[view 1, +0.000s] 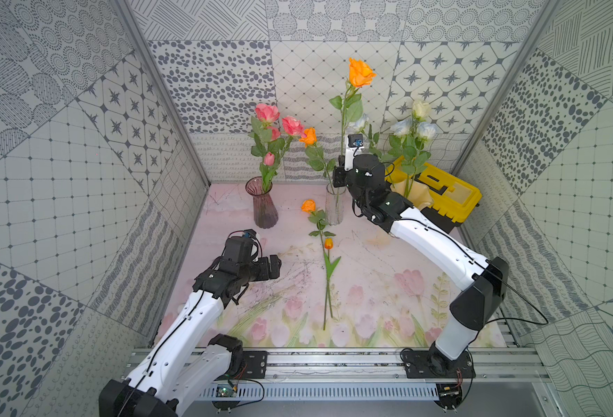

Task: Arrange the flowers in different vases according to their variety
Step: Insert the flower into the vase.

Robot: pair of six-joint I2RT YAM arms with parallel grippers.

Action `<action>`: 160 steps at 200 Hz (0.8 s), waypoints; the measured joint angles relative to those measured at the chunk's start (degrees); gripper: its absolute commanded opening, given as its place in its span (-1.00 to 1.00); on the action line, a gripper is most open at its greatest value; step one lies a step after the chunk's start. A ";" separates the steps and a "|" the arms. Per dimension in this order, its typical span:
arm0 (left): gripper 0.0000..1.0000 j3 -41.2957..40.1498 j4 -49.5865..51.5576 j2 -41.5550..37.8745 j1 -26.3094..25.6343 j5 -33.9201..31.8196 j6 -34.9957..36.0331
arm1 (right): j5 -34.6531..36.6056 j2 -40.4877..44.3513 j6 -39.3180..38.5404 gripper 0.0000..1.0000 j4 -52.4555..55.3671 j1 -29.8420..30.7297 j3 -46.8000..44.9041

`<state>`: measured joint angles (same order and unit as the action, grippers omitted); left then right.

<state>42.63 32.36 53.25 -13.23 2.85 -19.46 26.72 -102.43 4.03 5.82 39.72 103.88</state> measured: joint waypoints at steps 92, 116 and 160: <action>0.98 0.00 -0.02 0.48 0.00 1.11 0.00 | 3.43 -15.93 -8.31 -1.00 -3.93 -2.12 14.53; 0.98 0.00 -0.02 0.63 0.00 1.25 0.00 | 4.31 -16.85 -8.52 -1.00 -4.48 -2.64 13.60; 0.98 0.00 -0.02 0.70 0.00 1.29 0.00 | 6.03 -16.83 -8.24 -1.00 -7.19 -3.02 7.04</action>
<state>42.63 32.34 53.95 -13.23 4.14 -19.46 32.75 -119.26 -4.21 -1.37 36.71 110.91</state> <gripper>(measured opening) 0.990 0.085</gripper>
